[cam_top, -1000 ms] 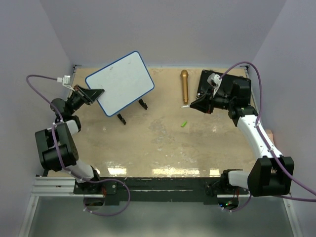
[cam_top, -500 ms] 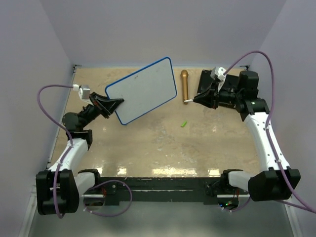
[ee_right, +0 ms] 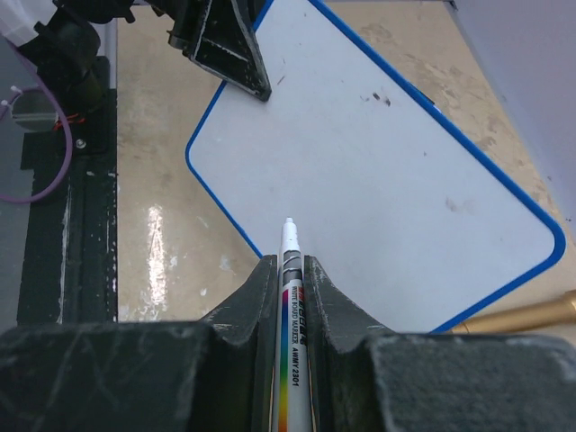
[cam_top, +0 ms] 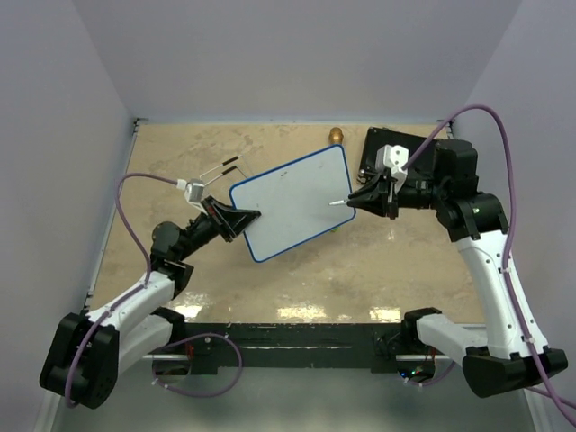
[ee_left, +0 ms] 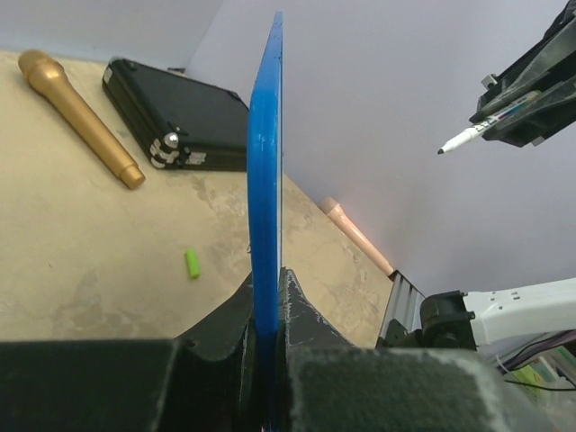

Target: Write a sentence on the whiteboard

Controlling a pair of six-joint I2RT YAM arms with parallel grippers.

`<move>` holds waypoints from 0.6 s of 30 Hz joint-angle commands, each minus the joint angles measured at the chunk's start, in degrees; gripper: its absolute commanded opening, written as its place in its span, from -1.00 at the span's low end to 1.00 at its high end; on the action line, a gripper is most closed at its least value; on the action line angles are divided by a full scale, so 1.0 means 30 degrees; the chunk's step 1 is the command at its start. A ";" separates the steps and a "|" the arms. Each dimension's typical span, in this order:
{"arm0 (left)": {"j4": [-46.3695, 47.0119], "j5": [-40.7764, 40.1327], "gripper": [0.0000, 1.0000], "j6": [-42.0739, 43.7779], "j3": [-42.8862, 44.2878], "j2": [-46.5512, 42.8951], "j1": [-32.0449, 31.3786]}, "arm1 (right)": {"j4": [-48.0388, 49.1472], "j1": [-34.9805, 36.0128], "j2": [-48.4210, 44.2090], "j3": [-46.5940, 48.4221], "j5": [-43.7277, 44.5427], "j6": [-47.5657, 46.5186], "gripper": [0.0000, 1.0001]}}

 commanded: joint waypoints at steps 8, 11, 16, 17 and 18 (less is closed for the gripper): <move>0.4937 -0.5732 -1.00 -0.0740 -0.1005 0.1924 -0.4716 | 0.0449 0.1895 -0.0035 -0.0914 0.1682 -0.1112 -1.00; 0.5642 -0.5997 -1.00 -0.0242 -0.0888 0.3125 -0.5362 | 0.0920 0.2101 -0.0036 -0.1560 0.1947 -0.1257 -1.00; 0.5760 -0.6466 -1.00 0.0782 -0.0857 0.4210 -0.5716 | 0.1038 0.2189 -0.0064 -0.2263 0.1684 -0.1902 -1.00; 0.5760 -0.6699 -1.00 0.0929 -0.0858 0.4212 -0.5833 | 0.1271 0.2160 -0.0123 -0.2409 0.1684 -0.1932 -1.00; 0.5702 -0.6788 -1.00 0.1018 -0.0916 0.4270 -0.5892 | 0.1389 0.2189 -0.0153 -0.2701 0.1684 -0.1903 -1.00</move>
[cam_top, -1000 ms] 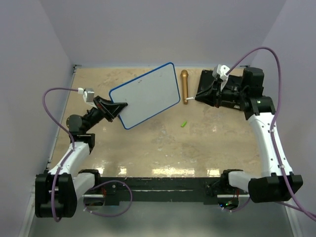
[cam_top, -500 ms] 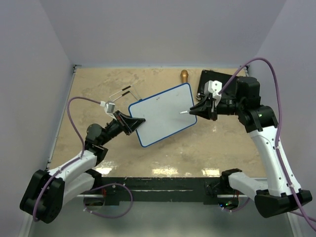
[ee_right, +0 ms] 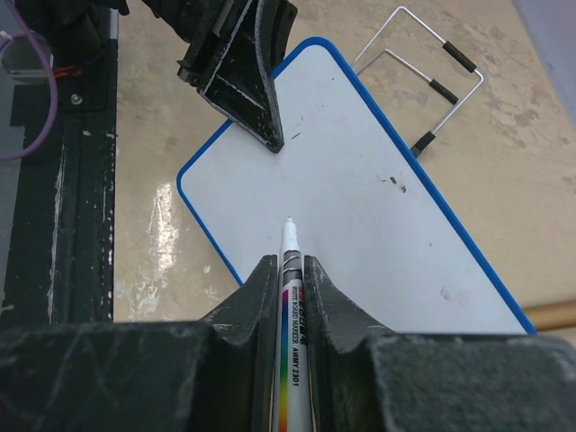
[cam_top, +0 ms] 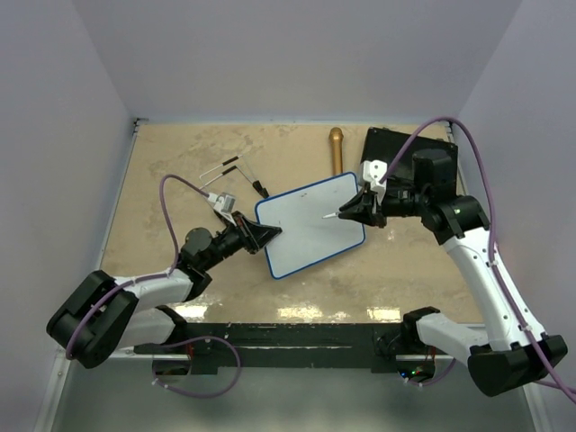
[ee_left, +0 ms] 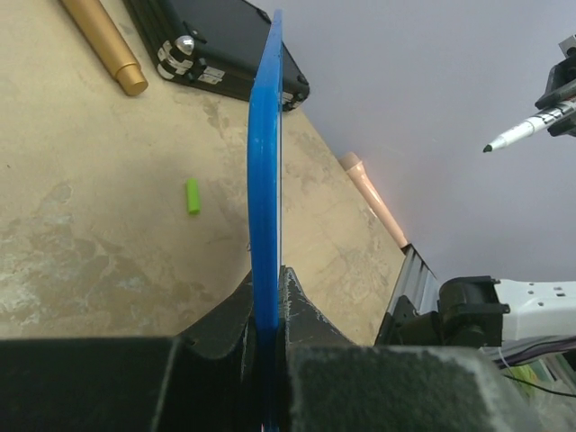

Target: Write a sentence on the whiteboard

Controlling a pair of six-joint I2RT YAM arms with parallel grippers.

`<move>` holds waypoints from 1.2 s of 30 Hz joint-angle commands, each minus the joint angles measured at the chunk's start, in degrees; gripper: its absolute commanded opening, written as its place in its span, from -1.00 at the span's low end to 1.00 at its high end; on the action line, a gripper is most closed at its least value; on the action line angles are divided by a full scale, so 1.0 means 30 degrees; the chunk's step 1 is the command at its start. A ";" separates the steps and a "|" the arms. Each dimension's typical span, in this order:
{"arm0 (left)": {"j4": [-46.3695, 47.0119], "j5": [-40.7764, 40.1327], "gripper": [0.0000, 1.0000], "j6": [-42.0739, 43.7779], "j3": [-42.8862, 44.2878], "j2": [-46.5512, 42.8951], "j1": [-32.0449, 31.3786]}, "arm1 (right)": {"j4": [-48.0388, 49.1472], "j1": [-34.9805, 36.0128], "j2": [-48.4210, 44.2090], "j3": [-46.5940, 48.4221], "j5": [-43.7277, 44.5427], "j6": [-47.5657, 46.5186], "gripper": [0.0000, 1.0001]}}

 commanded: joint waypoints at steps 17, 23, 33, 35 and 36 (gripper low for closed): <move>0.5191 -0.0870 -1.00 0.2330 -0.0286 0.1913 -0.0700 | 0.3046 0.0149 -0.0460 -0.2480 -0.0182 0.0009 -1.00; 0.5747 -0.1017 -1.00 0.2331 -0.0871 0.2236 -0.0700 | 0.3486 0.0120 -0.0577 -0.3095 -0.0154 0.0126 -1.00; 0.6568 -0.1837 -1.00 0.1687 -0.1458 0.2353 -0.0905 | 0.4832 0.0120 -0.0870 -0.4472 -0.0358 0.0712 -1.00; 0.6685 -0.1896 -1.00 0.1569 -0.1488 0.2411 -0.0993 | 0.5329 0.0149 -0.1015 -0.4793 -0.0388 0.1004 -1.00; 0.6744 -0.1954 -1.00 0.1482 -0.1517 0.2499 -0.1022 | 0.5448 0.0149 -0.1075 -0.4882 -0.0417 0.1092 -1.00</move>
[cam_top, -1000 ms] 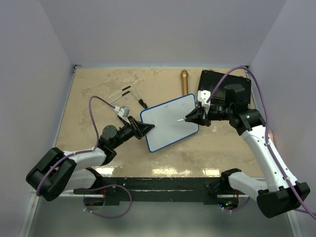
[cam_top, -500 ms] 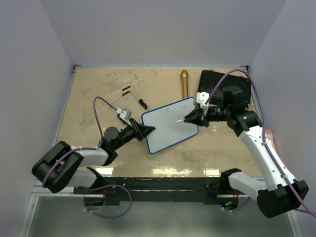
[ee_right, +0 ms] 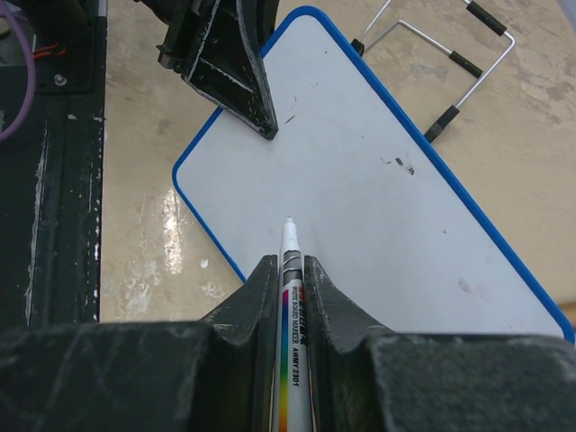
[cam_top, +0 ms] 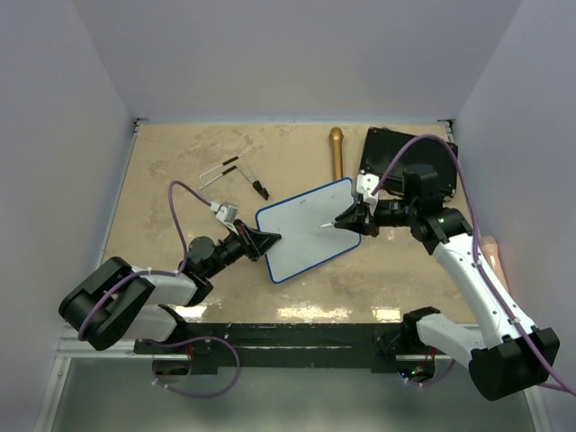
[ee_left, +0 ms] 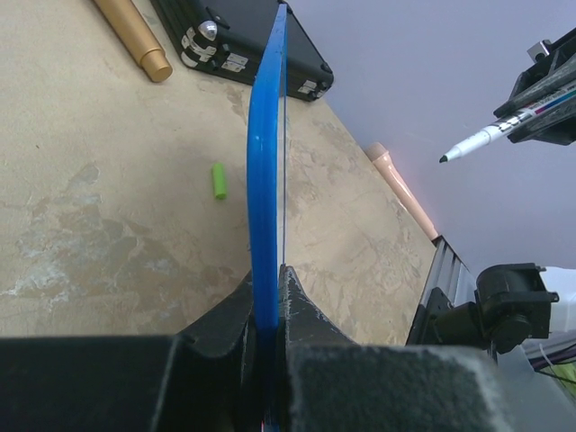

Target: Write a sentence on the whiteboard

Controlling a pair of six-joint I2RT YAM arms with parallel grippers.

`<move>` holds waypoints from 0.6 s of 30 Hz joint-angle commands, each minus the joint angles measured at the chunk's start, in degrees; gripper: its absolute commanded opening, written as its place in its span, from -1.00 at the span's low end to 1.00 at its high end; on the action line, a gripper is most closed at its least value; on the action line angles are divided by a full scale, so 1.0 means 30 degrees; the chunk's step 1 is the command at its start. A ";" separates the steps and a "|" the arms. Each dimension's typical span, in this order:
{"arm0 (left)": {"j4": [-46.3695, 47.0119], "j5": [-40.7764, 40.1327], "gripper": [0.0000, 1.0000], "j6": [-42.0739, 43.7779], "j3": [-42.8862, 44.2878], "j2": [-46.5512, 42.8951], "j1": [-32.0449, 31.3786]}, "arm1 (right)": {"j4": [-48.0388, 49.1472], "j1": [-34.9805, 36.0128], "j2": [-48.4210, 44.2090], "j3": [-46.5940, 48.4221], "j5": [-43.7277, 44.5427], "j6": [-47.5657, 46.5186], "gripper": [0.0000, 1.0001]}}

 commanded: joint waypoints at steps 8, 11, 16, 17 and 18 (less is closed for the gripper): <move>0.3905 -0.1039 -1.00 -0.0401 -0.0338 0.0293 -0.0477 | 0.2489 0.0084 -0.0902 -0.1178 -0.0410 0.1169 -1.00; 0.4022 -0.1214 -1.00 -0.0489 -0.0396 0.0293 -0.0565 | 0.2577 0.0083 -0.0931 -0.1295 -0.0410 0.1169 -1.00; 0.4461 -0.1594 -1.00 -0.0840 -0.0601 0.0293 -0.0653 | 0.2752 0.0084 -0.0931 -0.1383 -0.0469 0.1198 -1.00; 0.4665 -0.1654 -1.00 -0.0899 -0.0689 0.0322 -0.0682 | 0.2753 0.0083 -0.0931 -0.1412 -0.0498 0.1227 -1.00; 0.4783 -0.1683 -1.00 -0.1044 -0.0718 0.0293 -0.0654 | 0.2782 0.0112 -0.0931 -0.1442 -0.0527 0.1228 -1.00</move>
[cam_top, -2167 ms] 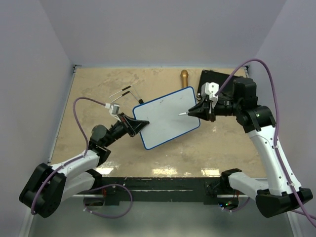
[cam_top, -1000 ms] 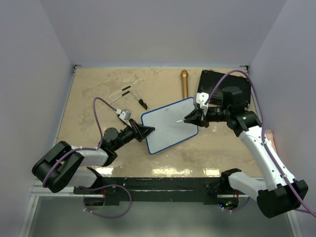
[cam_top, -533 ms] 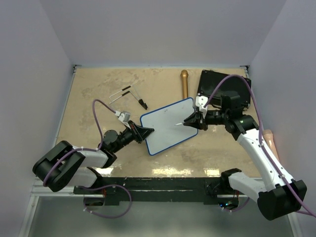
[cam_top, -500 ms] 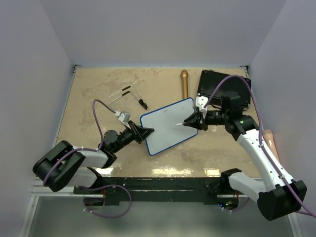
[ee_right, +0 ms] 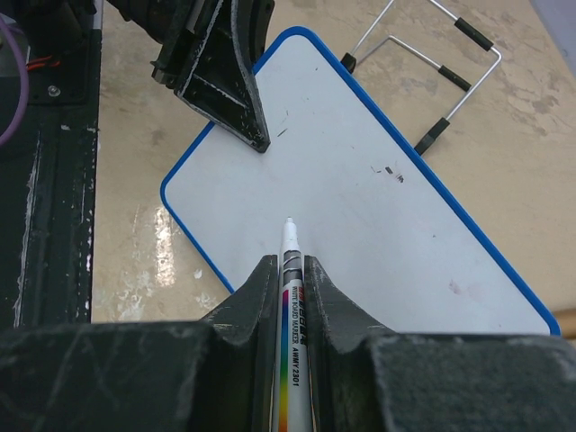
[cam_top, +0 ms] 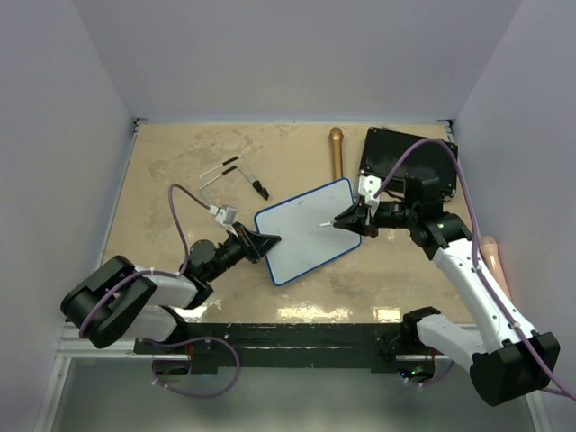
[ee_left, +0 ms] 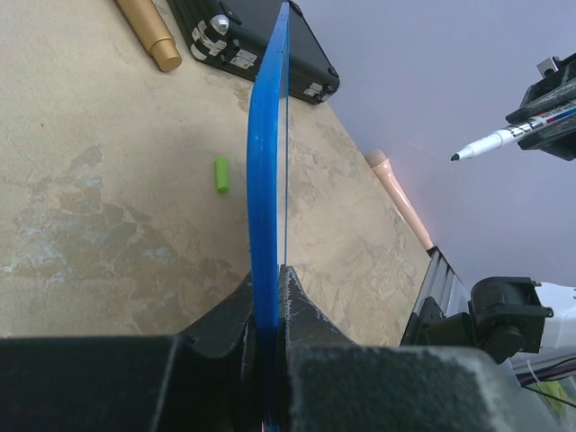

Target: Write a sentence on the whiteboard

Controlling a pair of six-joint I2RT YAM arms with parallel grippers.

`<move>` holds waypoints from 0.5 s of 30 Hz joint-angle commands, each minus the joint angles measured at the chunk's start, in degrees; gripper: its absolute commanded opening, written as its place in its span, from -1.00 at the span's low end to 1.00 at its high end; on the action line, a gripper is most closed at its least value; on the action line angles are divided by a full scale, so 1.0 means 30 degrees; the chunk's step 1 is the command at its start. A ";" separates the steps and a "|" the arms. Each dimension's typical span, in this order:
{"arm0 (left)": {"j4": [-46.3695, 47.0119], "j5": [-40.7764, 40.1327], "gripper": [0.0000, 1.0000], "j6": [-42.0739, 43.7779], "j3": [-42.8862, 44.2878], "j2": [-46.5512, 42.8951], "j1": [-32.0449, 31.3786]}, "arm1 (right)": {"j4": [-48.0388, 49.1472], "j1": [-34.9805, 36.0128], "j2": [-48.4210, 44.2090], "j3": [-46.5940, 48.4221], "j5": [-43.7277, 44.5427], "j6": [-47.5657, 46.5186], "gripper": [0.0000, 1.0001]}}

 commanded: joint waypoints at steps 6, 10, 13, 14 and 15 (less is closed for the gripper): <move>0.4699 -0.0788 -1.00 -0.0443 -0.0472 0.0009 -0.0231 | 0.0874 0.0098 -0.0444 -0.0393 -0.0455 0.0237 -1.00; 0.4758 -0.0877 -1.00 -0.0443 -0.0560 0.0009 -0.0260 | 0.1020 0.0069 -0.0473 -0.0569 -0.0425 0.0208 -1.00; 0.4671 -0.0906 -1.00 -0.0413 -0.0589 0.0009 -0.0290 | 0.1108 0.0069 -0.0444 -0.0744 -0.0571 0.0149 -1.00; 0.4641 -0.0906 -1.00 -0.0384 -0.0589 0.0009 -0.0290 | 0.1108 0.0069 -0.0444 -0.0803 -0.0572 0.0120 -1.00; 0.4612 -0.0906 -1.00 -0.0355 -0.0589 0.0009 -0.0348 | 0.1166 0.0098 -0.0444 -0.0833 -0.0601 0.0120 -1.00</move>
